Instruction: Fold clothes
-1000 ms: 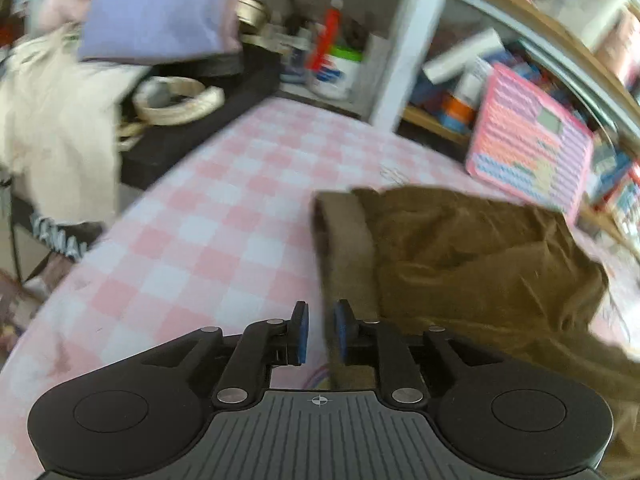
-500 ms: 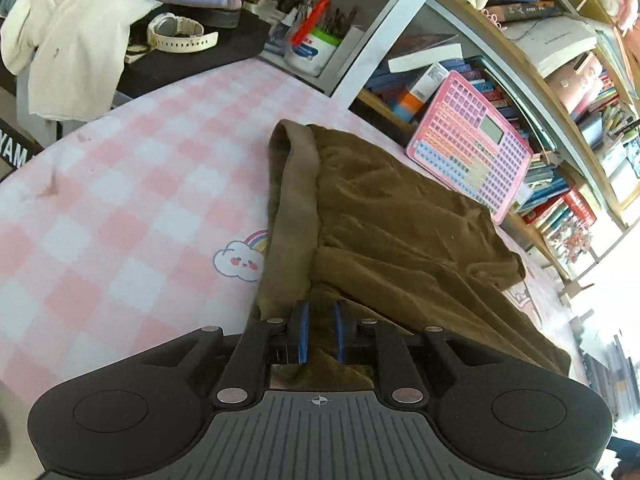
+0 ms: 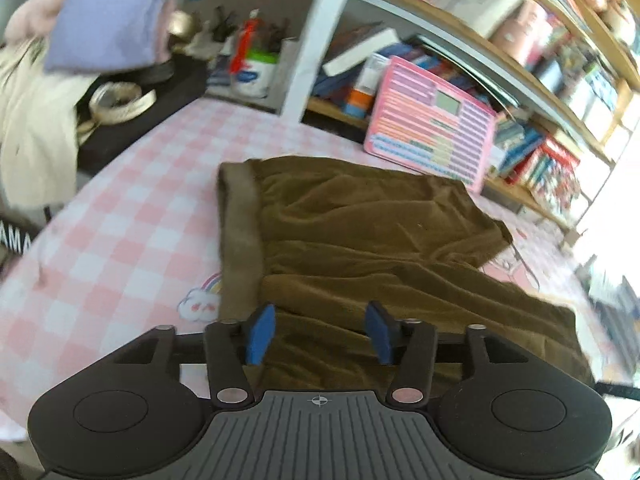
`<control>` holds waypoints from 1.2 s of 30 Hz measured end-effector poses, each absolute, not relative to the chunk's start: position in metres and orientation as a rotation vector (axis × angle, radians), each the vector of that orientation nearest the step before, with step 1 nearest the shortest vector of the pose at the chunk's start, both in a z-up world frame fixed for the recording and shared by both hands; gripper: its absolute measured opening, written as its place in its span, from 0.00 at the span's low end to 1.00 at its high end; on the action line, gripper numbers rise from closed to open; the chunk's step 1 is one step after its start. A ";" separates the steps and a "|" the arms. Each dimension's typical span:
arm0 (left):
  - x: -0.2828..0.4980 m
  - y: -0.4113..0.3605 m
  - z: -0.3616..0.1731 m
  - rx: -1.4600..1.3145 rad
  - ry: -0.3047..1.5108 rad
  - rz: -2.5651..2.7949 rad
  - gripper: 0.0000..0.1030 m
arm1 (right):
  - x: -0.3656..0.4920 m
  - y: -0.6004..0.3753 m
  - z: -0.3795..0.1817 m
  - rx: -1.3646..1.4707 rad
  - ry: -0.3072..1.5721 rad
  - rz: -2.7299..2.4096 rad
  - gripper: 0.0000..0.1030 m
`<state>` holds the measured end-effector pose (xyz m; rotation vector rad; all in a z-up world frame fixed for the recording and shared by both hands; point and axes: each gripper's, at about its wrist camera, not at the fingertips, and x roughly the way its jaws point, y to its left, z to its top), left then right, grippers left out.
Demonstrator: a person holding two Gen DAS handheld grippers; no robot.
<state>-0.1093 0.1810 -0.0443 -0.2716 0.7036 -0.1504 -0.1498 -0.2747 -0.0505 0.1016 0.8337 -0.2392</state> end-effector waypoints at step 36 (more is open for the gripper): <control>-0.077 0.158 0.007 -0.036 0.713 -0.169 0.90 | -0.116 -0.254 0.027 -0.102 0.775 0.031 0.83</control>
